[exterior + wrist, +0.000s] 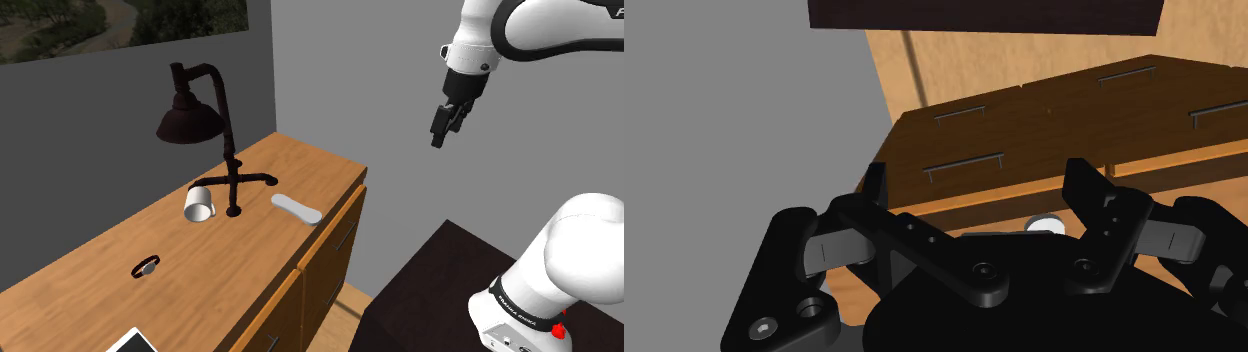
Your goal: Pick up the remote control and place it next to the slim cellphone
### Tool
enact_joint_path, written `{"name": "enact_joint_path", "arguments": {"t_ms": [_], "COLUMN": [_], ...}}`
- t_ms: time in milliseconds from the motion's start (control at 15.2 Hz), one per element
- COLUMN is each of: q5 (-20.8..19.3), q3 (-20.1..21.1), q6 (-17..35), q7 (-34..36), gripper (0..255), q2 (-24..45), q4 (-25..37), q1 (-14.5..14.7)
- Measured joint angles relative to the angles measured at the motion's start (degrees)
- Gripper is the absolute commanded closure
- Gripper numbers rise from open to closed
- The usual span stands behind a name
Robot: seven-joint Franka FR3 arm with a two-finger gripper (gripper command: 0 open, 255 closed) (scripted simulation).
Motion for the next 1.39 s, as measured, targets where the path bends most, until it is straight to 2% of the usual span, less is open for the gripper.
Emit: {"name": "enact_joint_path", "arguments": {"t_ms": [132, 396, 990, 1386], "q5": [0.09, 0.84, 2.05, 2.36], "q3": [0.04, 0.63, 2.08, 3.04], "q6": [0.91, 7.14, 23.57, 31.37], "q7": [0.09, 0.81, 2.21, 2.65], "gripper": [0, 0, 0, 0], "q2": [0.71, 5.85, 23.67, 35.92], "q4": [-0.23, -1.34, 0.27, 5.03], "q1": [0.10, 0.93, 2.72, 3.61]}}
